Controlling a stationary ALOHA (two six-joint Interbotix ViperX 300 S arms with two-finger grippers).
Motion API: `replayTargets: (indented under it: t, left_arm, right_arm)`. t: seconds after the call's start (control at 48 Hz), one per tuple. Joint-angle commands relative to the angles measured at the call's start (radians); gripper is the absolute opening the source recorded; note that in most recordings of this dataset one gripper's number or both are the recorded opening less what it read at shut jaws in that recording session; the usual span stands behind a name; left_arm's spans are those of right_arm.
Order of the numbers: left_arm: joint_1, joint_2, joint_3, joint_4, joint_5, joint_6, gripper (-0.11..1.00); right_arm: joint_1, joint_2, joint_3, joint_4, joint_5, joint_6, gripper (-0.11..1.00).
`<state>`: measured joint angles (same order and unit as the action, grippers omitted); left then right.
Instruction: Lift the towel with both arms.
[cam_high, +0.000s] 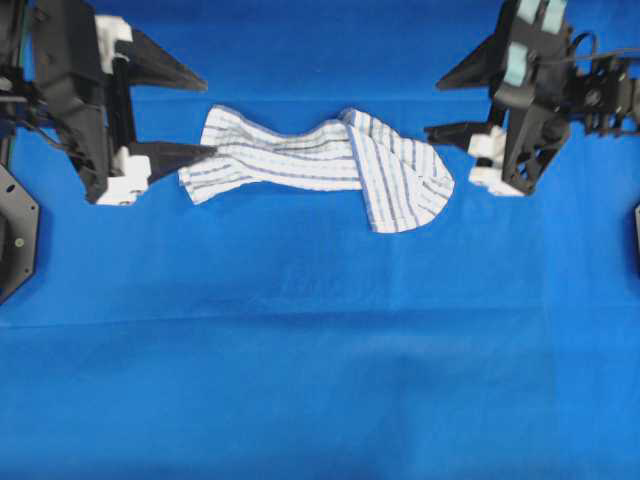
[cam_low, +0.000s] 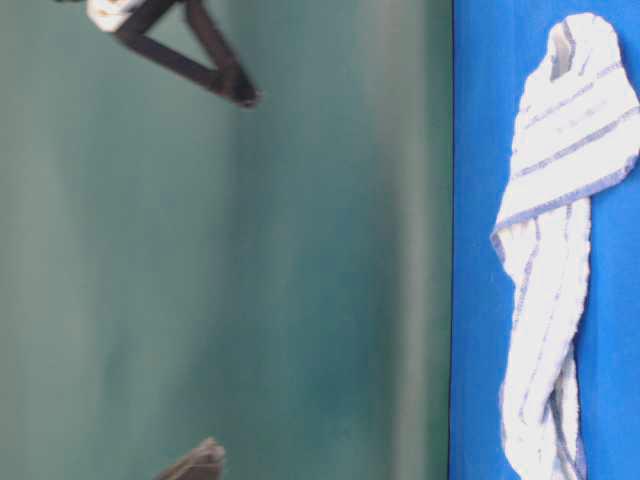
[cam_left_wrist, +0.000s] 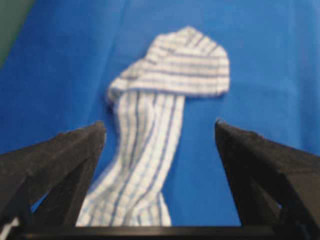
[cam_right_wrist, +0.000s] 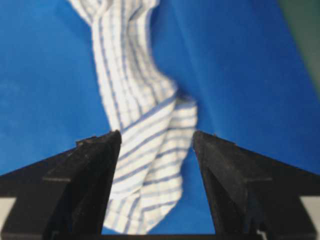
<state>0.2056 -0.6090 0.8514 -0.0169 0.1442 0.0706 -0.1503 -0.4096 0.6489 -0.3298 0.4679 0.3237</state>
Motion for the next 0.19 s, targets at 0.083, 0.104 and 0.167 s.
replayTargets:
  t: [0.083, 0.104, 0.167]
  left_arm:
    - [0.003, 0.034, 0.032, 0.000, -0.104, 0.002, 0.90]
    - [0.003, 0.038, 0.038, 0.002, -0.118, 0.002, 0.90]
    - [0.002, 0.057, 0.061, 0.002, -0.163, 0.002, 0.90]
  right_arm:
    - [-0.009, 0.020, 0.040, -0.002, -0.100, 0.014, 0.63]
    - [-0.011, 0.025, 0.048, -0.002, -0.109, 0.017, 0.63]
    - [-0.021, 0.040, 0.074, -0.002, -0.150, 0.018, 0.63]
